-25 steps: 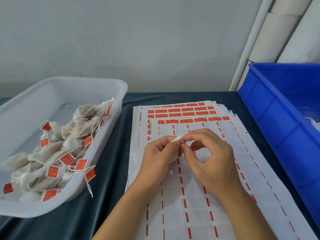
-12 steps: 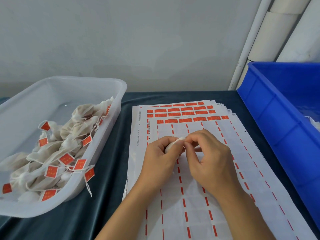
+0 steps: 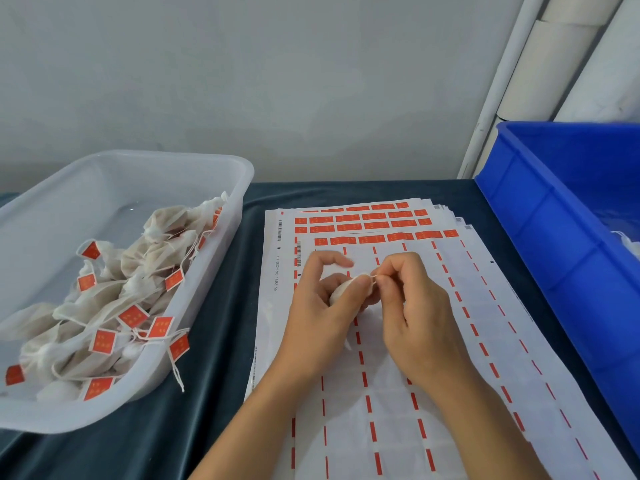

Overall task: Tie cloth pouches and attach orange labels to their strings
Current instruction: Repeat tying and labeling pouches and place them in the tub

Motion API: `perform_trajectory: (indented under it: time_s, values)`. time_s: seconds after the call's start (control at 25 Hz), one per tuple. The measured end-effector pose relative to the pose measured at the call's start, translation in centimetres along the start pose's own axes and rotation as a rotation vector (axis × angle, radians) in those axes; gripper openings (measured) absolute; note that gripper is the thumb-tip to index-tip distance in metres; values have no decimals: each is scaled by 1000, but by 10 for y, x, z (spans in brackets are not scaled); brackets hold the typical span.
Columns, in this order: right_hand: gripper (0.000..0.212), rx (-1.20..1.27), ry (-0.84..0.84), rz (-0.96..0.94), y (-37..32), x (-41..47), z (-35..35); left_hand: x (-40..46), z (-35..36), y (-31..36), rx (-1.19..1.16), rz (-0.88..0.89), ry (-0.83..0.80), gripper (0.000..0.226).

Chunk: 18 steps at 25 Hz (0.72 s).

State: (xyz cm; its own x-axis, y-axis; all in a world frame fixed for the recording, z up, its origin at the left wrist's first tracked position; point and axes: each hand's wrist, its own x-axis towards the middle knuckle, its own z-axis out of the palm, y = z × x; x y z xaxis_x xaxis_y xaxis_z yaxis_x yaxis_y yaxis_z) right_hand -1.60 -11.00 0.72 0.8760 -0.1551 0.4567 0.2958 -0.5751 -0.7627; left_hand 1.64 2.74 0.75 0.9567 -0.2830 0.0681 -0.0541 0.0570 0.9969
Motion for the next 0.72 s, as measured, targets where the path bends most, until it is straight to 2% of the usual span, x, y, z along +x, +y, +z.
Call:
perform_trajectory:
  time_s: [0.12,0.24,0.48,0.56,0.72]
  values:
    - [16,32,51,19,0,1,-2,0,-1,1,77,96,-48,16]
    - [19,29,78,59,0,1,-2,0,-2,1,79,56,-57,21]
    - [15,-126,130,130,2,2,-5,1,-2,5,101,-5,-69,21]
    - [14,-34,147,174,0,2,-2,1,-3,4,106,-6,-68,20]
    - [11,325,92,317,-4,6,-8,1,-6,2,118,11,-57,19]
